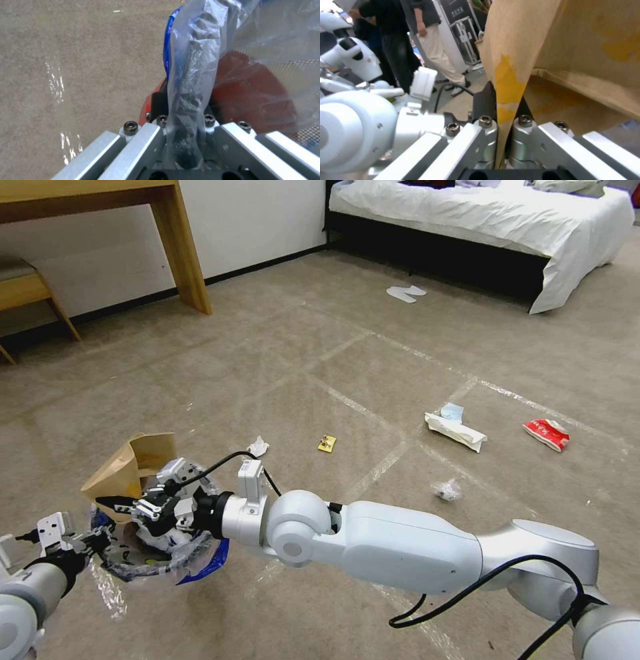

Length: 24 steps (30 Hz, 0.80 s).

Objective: Pick up the trash bin and place the garbage on the floor into it.

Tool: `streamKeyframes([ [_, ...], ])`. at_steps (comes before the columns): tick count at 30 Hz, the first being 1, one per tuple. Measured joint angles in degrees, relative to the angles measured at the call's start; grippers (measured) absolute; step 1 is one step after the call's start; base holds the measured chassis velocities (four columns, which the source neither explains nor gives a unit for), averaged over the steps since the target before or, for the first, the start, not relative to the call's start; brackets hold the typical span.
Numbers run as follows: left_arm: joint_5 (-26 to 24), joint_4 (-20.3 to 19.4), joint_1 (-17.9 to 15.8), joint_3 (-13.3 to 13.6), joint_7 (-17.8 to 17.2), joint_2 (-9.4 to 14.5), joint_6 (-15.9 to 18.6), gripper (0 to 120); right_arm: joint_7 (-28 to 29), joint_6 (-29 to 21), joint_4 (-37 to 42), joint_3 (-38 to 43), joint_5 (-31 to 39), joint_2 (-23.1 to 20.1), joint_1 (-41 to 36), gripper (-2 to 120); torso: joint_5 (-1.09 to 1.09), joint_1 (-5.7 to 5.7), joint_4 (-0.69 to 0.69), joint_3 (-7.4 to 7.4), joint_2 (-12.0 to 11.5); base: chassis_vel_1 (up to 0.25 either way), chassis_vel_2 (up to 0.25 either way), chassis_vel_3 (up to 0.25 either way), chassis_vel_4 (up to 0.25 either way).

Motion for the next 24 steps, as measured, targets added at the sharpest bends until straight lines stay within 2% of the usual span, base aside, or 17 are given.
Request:
streamKeyframes([
  [12, 0.05, 0.26, 0.07, -0.55, 0.04, 0.14, -0.03, 0, -0.61, -0.8, -0.69, -0.99, -3.33, -1.82, 0.06, 0, 0.0, 0.0, 0.0, 0.0, 0.0, 0.0, 0.0, 0.0, 0.0],
  [24, 0.24, 0.45, -0.32, -0.58, 0.04, 0.16, -0.03, 0, -1.17, -1.29, -3.33, -2.7, -5.81, -1.35, 0.03, 0, 0.0, 0.0, 0.0, 0.0, 0.0, 0.0, 0.0, 0.0, 0.0],
])
